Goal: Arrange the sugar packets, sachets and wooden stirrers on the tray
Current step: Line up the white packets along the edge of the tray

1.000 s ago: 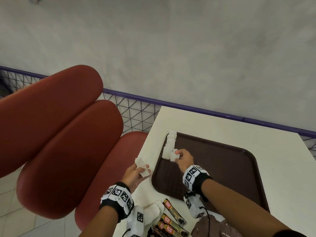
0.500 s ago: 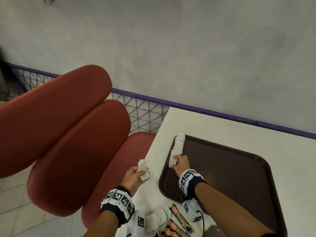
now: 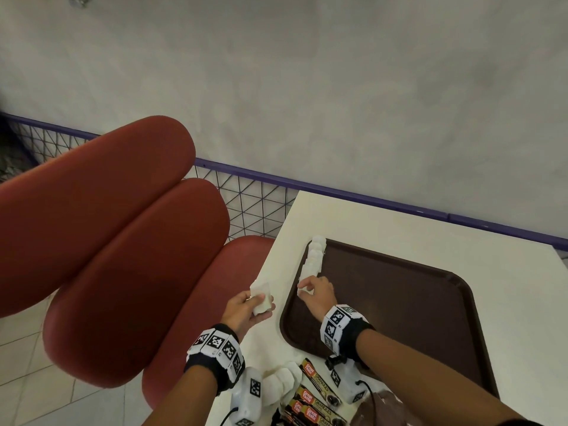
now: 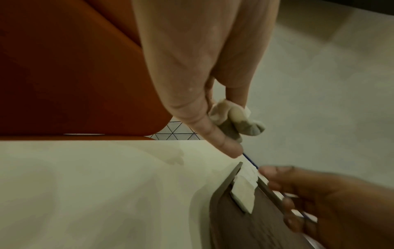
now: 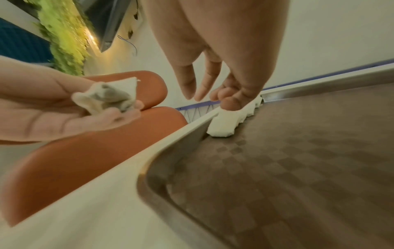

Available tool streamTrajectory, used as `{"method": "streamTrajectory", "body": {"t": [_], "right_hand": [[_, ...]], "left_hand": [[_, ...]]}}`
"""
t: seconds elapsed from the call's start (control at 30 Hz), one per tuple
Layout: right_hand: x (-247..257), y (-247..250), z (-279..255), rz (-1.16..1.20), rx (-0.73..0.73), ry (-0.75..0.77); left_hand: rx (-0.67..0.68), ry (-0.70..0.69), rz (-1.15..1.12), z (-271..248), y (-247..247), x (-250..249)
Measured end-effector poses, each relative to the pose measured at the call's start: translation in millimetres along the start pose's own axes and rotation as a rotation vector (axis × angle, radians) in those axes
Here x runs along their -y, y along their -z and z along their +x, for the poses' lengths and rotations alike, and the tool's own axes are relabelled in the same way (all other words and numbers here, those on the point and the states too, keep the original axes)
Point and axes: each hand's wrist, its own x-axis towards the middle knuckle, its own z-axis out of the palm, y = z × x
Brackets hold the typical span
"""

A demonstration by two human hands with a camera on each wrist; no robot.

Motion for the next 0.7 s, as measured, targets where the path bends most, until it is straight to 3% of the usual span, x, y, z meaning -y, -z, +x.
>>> {"method": "streamTrajectory", "body": {"t": [0.1, 0.2, 0.43, 0.7], "right_hand": [[11, 1, -13, 0.236, 0.061, 0.052], [18, -1, -23, 0.327, 0.148, 0.058], [19, -7, -35, 0.436, 0.205, 0.017], [21, -3, -39, 0.407, 0.169, 0.088]], "left_hand": [[0.011, -0.008, 0.008, -1, -7, 0], [0.03, -0.02, 0.003, -1, -15, 0], [0.051, -0.013, 0.036, -5, -30, 1], [0.045, 0.019, 0.039, -4, -31, 3]]}}
